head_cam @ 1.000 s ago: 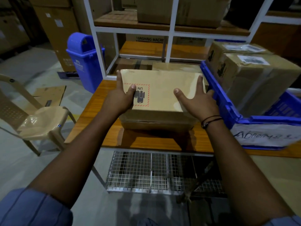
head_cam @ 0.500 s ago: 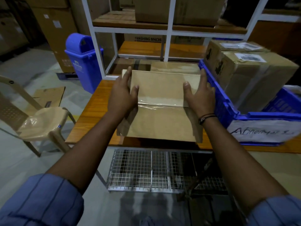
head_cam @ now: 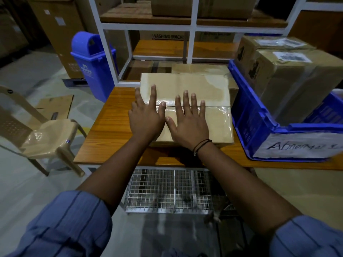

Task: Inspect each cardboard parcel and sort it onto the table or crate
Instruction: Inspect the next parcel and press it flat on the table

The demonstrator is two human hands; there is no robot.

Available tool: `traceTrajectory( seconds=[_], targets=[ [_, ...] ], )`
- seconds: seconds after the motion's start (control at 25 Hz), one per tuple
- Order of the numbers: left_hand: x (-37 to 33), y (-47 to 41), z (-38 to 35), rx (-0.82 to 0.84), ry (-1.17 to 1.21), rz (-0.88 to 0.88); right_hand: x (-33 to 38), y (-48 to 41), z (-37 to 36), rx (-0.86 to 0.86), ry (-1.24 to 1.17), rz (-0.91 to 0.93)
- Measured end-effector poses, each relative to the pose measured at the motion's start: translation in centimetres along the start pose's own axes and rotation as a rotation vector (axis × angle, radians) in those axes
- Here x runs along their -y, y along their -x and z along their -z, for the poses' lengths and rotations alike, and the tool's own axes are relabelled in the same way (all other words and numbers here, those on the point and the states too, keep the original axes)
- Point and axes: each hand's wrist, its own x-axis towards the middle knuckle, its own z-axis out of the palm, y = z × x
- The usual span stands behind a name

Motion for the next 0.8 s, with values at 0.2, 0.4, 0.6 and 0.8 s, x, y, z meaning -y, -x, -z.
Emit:
traceTrajectory(
  seconds=[0.2,0.4,0.6,0.8],
  targets=[
    [0.2,-0.2,-0.3,0.008,-0.001,-0.004,-0.2,-0.2,-0.1,0.014,0.001,0.012],
    [0.2,-0.2,0.0,-0.001,0.013,-0.008,-1.9,-0.2,0.5,0.035,-0.032,0.013],
    [0.1,-0.1,0.0,0.002,0.029,-0.001,-2.8,0.3,0.6,0.029,-0.018,-0.056],
    [0.4,0.3,0.2,-0.037,0.174,0.046,-2.9,0.1,0.8,0.07,-0.024,-0.049]
  ],
)
